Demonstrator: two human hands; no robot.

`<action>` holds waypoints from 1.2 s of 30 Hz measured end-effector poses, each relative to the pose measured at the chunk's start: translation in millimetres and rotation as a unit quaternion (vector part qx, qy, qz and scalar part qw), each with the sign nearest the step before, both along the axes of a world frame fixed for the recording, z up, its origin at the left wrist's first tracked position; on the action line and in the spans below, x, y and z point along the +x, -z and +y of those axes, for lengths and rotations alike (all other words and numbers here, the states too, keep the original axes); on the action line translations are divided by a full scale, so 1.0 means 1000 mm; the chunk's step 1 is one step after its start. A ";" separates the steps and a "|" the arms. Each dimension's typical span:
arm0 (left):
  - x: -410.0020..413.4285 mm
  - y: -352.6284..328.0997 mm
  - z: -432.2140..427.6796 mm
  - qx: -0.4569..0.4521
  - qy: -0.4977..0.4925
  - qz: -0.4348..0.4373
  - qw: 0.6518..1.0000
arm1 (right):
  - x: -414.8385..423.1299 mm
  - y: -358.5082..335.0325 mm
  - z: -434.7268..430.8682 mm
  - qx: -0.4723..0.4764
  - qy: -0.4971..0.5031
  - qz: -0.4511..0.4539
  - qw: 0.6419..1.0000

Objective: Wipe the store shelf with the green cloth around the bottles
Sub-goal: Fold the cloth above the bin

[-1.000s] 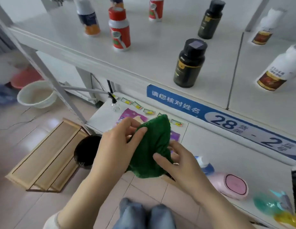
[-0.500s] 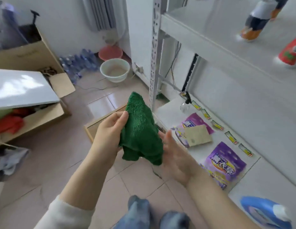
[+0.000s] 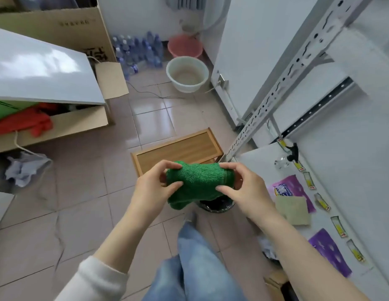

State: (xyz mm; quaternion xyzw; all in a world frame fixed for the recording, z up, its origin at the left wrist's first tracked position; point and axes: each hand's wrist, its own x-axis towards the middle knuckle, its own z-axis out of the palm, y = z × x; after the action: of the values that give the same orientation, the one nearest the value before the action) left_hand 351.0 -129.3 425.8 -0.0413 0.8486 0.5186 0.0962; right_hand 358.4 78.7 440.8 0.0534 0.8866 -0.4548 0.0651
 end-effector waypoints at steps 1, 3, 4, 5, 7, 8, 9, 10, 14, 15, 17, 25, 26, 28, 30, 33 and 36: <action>-0.012 0.007 0.000 -0.036 -0.004 0.009 0.999 | -0.014 0.003 -0.001 0.041 -0.013 0.016 0.999; -0.037 0.025 0.001 -0.097 0.000 0.012 0.995 | -0.045 0.014 0.000 0.072 -0.026 0.028 0.997; -0.052 0.034 0.003 -0.118 -0.002 0.009 0.993 | -0.063 0.022 0.002 0.078 -0.029 0.026 0.996; -0.066 0.045 0.005 -0.123 -0.008 0.001 0.992 | -0.081 0.031 0.005 0.076 -0.034 0.016 0.996; -0.096 0.066 0.008 -0.087 -0.007 -0.020 0.996 | -0.116 0.051 0.014 0.048 -0.049 -0.028 0.997; -0.111 0.076 0.010 -0.059 0.005 -0.033 0.998 | -0.132 0.060 0.019 0.020 -0.061 -0.059 0.996; -0.125 0.085 0.012 -0.029 0.014 -0.053 0.998 | -0.147 0.069 0.023 -0.015 -0.071 -0.096 0.993; -0.139 0.094 0.013 -0.002 0.017 -0.077 0.997 | -0.161 0.079 0.026 -0.053 -0.068 -0.129 0.988; -0.195 0.132 0.024 0.098 -0.026 -0.164 0.981 | -0.212 0.132 0.031 -0.115 0.022 -0.195 0.974; -0.207 0.146 0.028 0.118 -0.040 -0.182 0.975 | -0.225 0.150 0.030 -0.131 0.049 -0.211 0.967; -0.232 0.189 0.038 0.150 -0.065 -0.212 0.963 | -0.249 0.193 0.027 -0.165 0.088 -0.242 0.952; -0.313 0.416 0.087 0.113 -0.078 -0.286 0.948 | -0.331 0.421 0.061 -0.083 0.175 -0.282 0.940; -0.318 0.434 0.094 0.094 -0.076 -0.279 0.953 | -0.338 0.439 0.065 -0.064 0.178 -0.275 0.943; -0.327 0.460 0.108 0.061 -0.073 -0.266 0.959 | -0.349 0.467 0.073 -0.024 0.177 -0.253 0.951; -0.333 0.477 0.120 0.041 -0.068 -0.263 0.961 | -0.355 0.484 0.082 0.023 0.173 -0.231 0.957; -0.336 0.489 0.136 0.026 -0.060 -0.256 0.964 | -0.359 0.498 0.090 0.062 0.178 -0.211 0.959; -0.334 0.496 0.144 -0.004 -0.056 -0.254 0.966 | -0.355 0.507 0.092 0.077 0.179 -0.207 0.959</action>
State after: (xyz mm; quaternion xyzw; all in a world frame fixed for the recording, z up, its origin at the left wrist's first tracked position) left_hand 17.4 14.8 -70.3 -0.2195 0.7949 0.4920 0.2791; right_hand 3.8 170.3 -66.0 0.3093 0.8620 -0.3683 0.1600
